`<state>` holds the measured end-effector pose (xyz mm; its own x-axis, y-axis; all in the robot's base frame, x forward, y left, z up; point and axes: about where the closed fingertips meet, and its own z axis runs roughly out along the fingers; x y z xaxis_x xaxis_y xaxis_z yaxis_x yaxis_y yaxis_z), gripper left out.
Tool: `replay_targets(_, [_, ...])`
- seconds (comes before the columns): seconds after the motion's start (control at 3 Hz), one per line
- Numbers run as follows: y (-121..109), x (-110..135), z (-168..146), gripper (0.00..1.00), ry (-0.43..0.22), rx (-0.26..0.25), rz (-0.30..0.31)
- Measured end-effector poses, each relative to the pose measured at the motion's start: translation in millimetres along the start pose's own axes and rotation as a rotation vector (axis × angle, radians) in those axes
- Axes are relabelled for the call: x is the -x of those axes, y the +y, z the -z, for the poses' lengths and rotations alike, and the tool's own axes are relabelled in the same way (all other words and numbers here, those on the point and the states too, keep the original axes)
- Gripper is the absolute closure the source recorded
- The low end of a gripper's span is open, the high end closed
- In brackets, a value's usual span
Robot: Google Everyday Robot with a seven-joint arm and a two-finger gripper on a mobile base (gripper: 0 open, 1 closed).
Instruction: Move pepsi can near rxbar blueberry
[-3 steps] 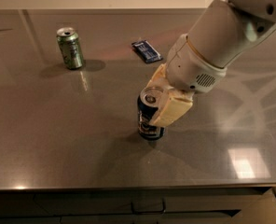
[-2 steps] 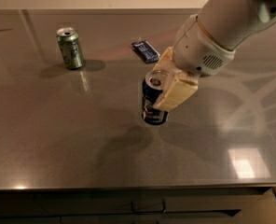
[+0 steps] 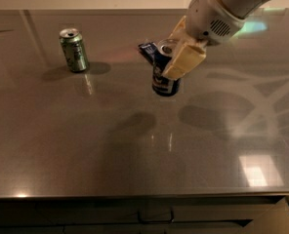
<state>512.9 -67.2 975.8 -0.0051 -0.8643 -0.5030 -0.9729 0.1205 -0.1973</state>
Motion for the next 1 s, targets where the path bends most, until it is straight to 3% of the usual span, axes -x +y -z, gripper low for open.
replay_targets(1.0, [-113,-14,-28,1.0,0.14,-0.068,-0.12])
